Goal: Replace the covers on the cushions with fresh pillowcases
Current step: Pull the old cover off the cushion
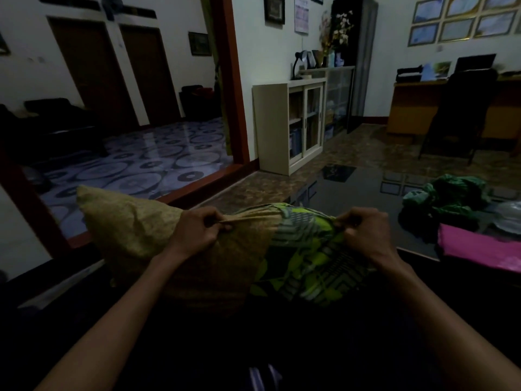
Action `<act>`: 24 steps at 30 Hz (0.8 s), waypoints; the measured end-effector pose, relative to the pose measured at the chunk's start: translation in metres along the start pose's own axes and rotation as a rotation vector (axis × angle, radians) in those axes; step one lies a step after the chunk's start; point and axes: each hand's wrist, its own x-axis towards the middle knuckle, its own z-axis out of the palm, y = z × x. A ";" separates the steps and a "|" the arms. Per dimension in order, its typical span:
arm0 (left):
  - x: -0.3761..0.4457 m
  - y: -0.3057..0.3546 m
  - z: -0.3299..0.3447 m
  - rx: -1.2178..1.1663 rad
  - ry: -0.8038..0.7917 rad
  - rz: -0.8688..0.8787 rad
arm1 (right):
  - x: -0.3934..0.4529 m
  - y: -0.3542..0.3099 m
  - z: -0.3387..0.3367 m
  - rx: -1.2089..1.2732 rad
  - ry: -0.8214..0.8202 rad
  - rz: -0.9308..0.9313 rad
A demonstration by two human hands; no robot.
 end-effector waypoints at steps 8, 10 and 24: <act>-0.004 0.012 0.010 0.067 -0.127 0.019 | -0.012 -0.023 0.008 0.156 -0.203 -0.100; -0.008 0.022 0.013 0.026 -0.132 0.018 | -0.016 -0.031 0.022 0.096 -0.339 -0.154; -0.093 -0.123 -0.074 0.169 0.009 -1.042 | -0.084 -0.114 0.118 -0.138 -0.661 -0.598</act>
